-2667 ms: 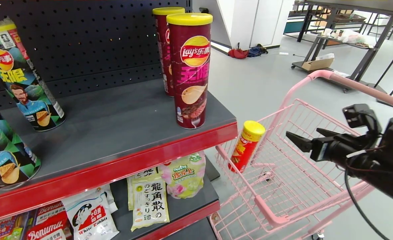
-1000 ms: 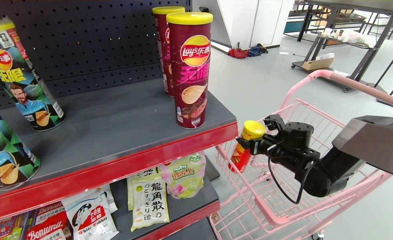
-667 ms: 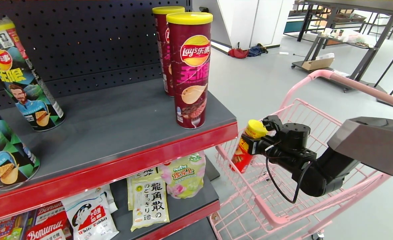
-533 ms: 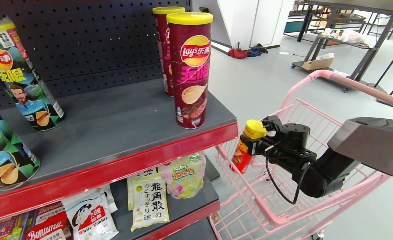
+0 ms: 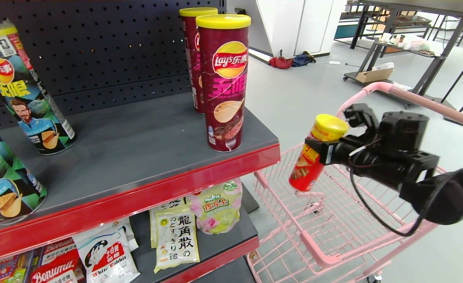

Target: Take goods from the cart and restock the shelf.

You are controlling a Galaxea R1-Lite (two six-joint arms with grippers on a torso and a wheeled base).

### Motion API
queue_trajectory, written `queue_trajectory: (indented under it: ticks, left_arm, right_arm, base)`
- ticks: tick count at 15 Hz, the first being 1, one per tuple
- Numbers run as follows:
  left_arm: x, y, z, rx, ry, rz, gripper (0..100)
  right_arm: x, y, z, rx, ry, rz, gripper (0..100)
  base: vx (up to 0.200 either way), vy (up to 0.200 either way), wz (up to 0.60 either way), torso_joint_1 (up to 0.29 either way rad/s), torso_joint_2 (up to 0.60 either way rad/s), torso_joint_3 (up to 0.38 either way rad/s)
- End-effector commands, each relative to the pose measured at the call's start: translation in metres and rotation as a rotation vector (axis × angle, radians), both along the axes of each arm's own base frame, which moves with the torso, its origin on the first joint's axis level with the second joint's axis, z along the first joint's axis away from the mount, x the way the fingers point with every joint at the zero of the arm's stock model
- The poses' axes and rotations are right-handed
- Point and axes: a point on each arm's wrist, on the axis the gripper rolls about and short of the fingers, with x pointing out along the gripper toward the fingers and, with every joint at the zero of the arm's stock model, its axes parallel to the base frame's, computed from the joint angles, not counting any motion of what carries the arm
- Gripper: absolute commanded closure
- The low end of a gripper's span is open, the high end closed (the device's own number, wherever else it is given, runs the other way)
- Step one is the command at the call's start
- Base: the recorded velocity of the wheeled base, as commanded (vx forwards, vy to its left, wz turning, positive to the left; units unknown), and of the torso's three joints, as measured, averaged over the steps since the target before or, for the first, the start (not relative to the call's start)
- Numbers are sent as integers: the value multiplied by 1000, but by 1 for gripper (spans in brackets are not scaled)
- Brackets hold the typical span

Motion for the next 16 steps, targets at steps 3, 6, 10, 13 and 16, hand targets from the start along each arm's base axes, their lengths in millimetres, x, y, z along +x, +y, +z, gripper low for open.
queue_trajectory:
  ticks: [3,6,10,13,16]
  left_arm:
    - [0,0,0,0,3,-1,0]
    - [2,0,0,0,17,-3,0]
    - [3,0,1,0,36,-6,0]
    - [3,0,1,0,36,-9,0]
    - [2,0,0,-1,19,-9,0]
  right_arm:
    - [-139,-60,114,-82,-96,-235,100]
    - [-233,-88,102,-125,11,-368,100]
    - [-301,-97,65,-134,40,-380,100]
    - [-308,-99,51,-146,64,-432,100]
    - [-307,-99,50,-145,67,-432,100]
  base:
    - [0,0,0,0,0,0]
    - [0,0,0,0,0,0]
    - [0,0,0,0,0,0]
    - [0,0,0,0,0,0]
    - [0,0,0,17,-46,-30]
